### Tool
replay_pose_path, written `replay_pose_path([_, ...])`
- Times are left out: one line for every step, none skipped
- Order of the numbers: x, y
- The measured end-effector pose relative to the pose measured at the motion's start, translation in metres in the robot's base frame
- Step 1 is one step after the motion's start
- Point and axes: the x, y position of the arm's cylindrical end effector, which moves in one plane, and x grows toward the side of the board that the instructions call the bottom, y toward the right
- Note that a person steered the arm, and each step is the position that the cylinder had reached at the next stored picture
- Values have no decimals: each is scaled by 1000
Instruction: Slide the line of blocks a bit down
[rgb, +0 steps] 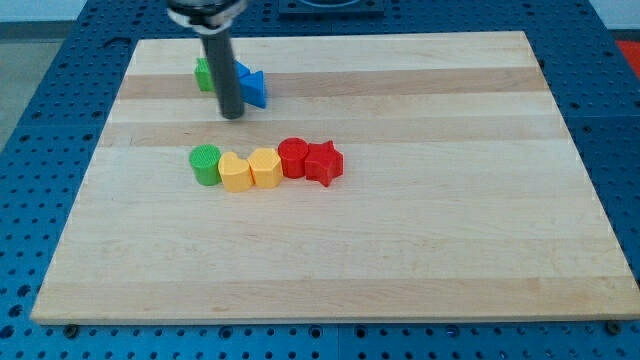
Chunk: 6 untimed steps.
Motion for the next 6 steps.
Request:
replay_pose_path([-9, -73])
replay_pose_path([-52, -104])
replay_pose_path([-104, -99])
replay_pose_path([-134, -56])
replay_pose_path([-138, -26])
replay_pose_path([-119, -26])
